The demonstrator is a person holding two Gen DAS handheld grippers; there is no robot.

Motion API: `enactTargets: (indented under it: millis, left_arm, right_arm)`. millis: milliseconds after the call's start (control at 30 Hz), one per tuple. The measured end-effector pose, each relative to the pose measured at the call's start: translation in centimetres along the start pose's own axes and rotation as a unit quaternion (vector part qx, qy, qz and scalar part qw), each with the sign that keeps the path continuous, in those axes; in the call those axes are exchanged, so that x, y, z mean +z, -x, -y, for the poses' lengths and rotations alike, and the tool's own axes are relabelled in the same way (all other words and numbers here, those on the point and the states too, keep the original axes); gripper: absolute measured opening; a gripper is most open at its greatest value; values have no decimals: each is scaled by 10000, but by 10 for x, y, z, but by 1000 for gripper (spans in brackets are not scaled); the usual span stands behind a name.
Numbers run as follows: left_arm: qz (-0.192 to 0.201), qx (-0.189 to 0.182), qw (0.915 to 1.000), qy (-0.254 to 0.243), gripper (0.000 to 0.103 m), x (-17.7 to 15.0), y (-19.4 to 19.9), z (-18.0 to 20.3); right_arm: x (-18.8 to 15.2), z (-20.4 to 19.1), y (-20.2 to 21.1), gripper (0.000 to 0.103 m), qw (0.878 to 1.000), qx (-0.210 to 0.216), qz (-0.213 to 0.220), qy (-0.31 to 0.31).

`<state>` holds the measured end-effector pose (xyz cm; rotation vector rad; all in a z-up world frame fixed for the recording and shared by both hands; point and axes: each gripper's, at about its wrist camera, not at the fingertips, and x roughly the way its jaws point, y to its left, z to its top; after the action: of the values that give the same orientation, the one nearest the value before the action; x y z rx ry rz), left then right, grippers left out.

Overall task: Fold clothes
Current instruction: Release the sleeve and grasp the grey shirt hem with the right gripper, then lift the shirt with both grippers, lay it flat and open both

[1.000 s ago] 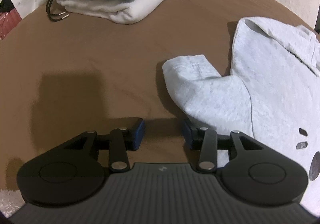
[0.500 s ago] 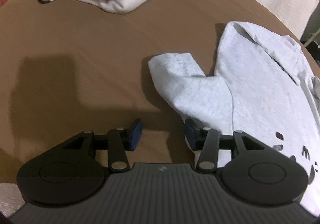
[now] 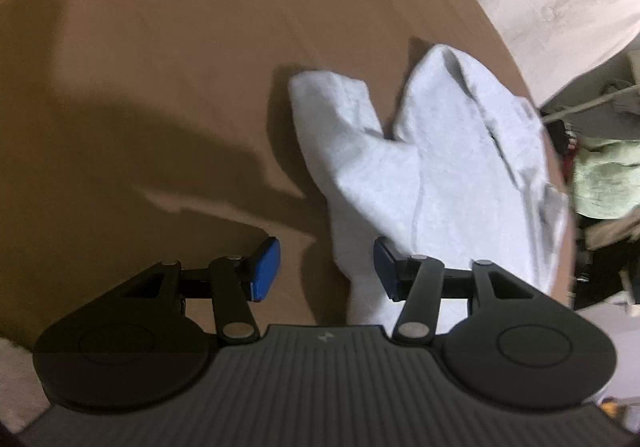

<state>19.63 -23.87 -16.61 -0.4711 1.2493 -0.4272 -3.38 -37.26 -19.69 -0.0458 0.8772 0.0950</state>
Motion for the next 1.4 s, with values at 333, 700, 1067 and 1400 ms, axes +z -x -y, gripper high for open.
enactTargets:
  millis: [333, 700, 1067, 1400]
  left_arm:
    - [894, 586, 9942, -73, 51, 3, 17, 1]
    - [703, -68, 9897, -1248, 56, -26, -10, 55]
    - [391, -131, 9976, -559, 87, -5, -63, 75]
    - [344, -375, 9929, -1075, 57, -22, -66, 90]
  right_arm:
    - [62, 101, 15, 1, 9748, -1939, 1003, -449]
    - [-9, 202, -13, 3, 9277, -1753, 797, -3197]
    - [-15, 225, -12, 4, 9028, -1155, 785, -4068]
    - [-16, 233, -15, 7, 8872, -890, 778, -4460]
